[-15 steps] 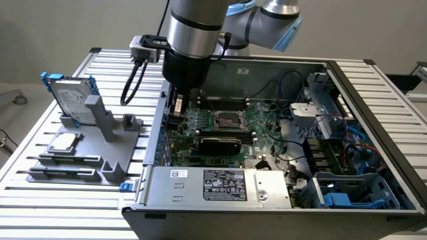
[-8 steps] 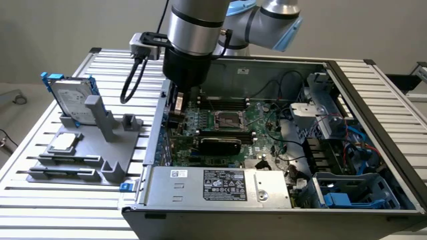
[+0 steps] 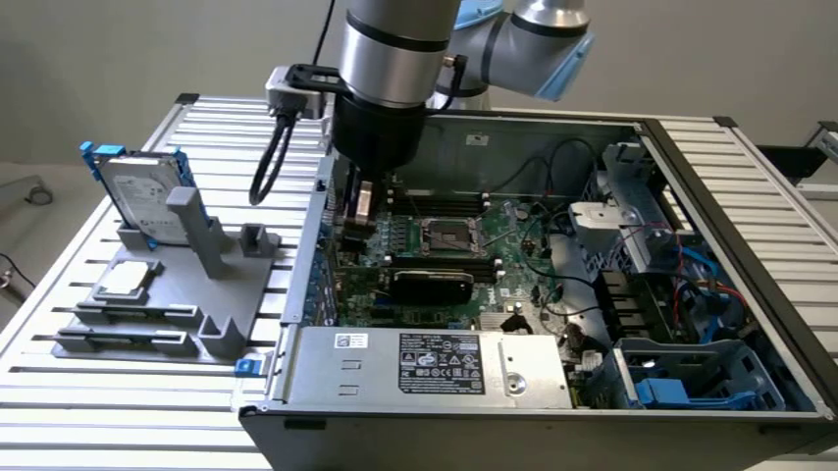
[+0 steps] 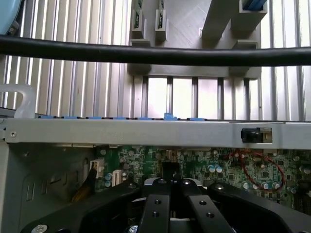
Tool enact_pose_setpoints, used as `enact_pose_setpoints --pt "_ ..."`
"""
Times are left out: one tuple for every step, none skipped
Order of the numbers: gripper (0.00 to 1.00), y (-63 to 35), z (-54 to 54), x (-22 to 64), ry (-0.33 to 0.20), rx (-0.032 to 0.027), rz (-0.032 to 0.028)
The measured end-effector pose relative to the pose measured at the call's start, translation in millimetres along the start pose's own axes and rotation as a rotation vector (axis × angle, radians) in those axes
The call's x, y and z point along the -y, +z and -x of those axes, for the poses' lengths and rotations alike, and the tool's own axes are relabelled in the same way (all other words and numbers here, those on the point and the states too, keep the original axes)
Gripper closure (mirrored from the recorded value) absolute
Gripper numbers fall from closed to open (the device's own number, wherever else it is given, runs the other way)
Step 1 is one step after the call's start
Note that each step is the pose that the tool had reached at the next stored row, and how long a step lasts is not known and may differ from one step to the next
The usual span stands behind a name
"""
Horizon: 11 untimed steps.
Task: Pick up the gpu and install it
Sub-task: 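Insert the gpu into the slot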
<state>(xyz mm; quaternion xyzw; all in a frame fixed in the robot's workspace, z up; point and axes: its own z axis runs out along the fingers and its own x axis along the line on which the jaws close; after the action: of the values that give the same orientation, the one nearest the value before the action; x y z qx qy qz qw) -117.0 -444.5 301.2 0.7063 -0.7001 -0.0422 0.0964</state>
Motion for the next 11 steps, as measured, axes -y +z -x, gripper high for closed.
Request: enact_pose_setpoints --pt "0.89 -0.3 -0.1 1.5 0.000 0.0005 -0.0080" --pt "0.89 -0.6 -0.1 2.9 0.000 0.0015 -0.0163" --pt "0.89 -0.8 0.0 4.3 0.000 0.0027 -0.0247" --pt "0.89 -1.1 -0.1 5.8 0.000 0.0042 -0.0338" --pt "0.89 -1.4 -0.1 7.3 0.000 0.0054 -0.0422" --pt "0.89 -1.7 -0.1 8.8 0.000 0.0070 -0.0505" --pt "0.89 -2.0 -0.2 10.4 0.000 0.0086 -0.0587" --pt "0.89 -2.3 -0.2 12.0 0.000 0.0102 -0.0667" --pt "0.89 -2.7 -0.2 13.6 0.000 0.0116 -0.0742" --pt "0.89 -3.1 -0.3 15.4 0.000 0.0132 -0.0818" --pt "0.89 -3.4 -0.2 17.2 0.000 0.0148 -0.0888"
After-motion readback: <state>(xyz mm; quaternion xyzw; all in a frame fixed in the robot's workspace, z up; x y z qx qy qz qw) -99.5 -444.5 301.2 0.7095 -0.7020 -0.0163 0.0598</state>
